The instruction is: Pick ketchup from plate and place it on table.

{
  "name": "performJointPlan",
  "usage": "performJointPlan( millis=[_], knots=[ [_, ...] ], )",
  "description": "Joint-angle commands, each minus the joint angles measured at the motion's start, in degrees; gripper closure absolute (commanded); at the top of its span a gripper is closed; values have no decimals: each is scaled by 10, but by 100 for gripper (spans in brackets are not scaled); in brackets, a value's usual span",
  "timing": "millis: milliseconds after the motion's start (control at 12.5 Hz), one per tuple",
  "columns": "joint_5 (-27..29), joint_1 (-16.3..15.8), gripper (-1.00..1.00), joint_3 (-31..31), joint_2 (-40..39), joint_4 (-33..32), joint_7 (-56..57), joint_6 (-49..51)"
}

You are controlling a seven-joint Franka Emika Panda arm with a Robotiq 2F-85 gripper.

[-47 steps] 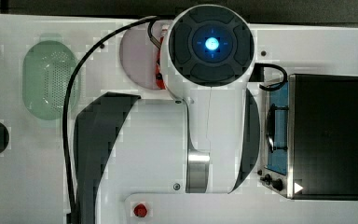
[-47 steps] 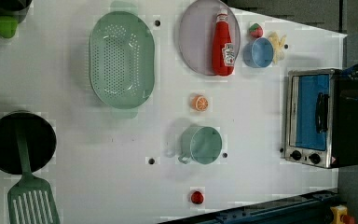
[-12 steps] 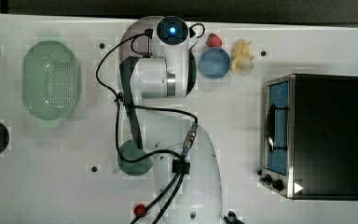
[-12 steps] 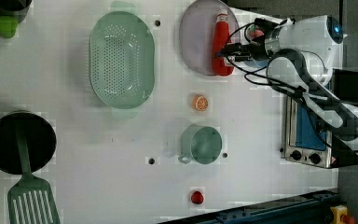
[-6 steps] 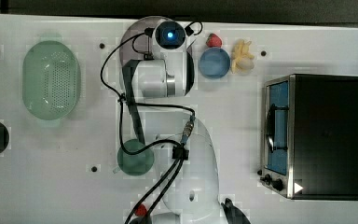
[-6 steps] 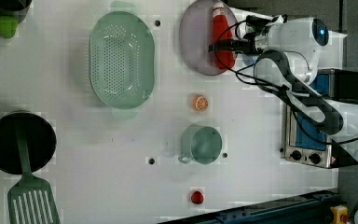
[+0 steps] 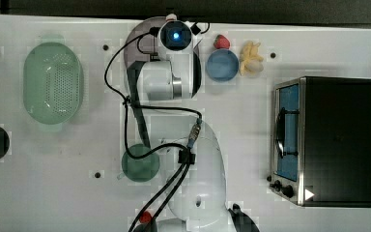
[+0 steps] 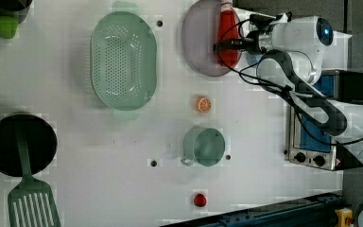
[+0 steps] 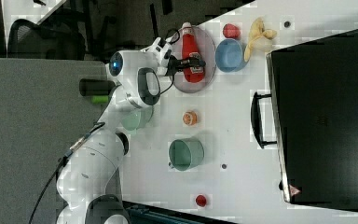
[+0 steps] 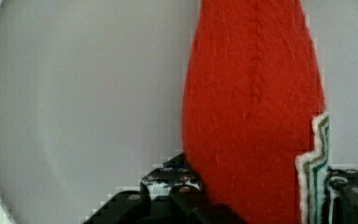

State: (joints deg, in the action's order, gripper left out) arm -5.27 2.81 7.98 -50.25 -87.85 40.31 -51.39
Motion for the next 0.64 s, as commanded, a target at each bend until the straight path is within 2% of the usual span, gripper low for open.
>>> performJointPlan(
  millis=[80,240,640],
  knots=[
    [4,-5,-18,5,42,-2,8,-2],
    [5,1,-18,5,88,-5,-28,20],
    [29,22,-18,5,218,-10,-49,178]
  ],
)
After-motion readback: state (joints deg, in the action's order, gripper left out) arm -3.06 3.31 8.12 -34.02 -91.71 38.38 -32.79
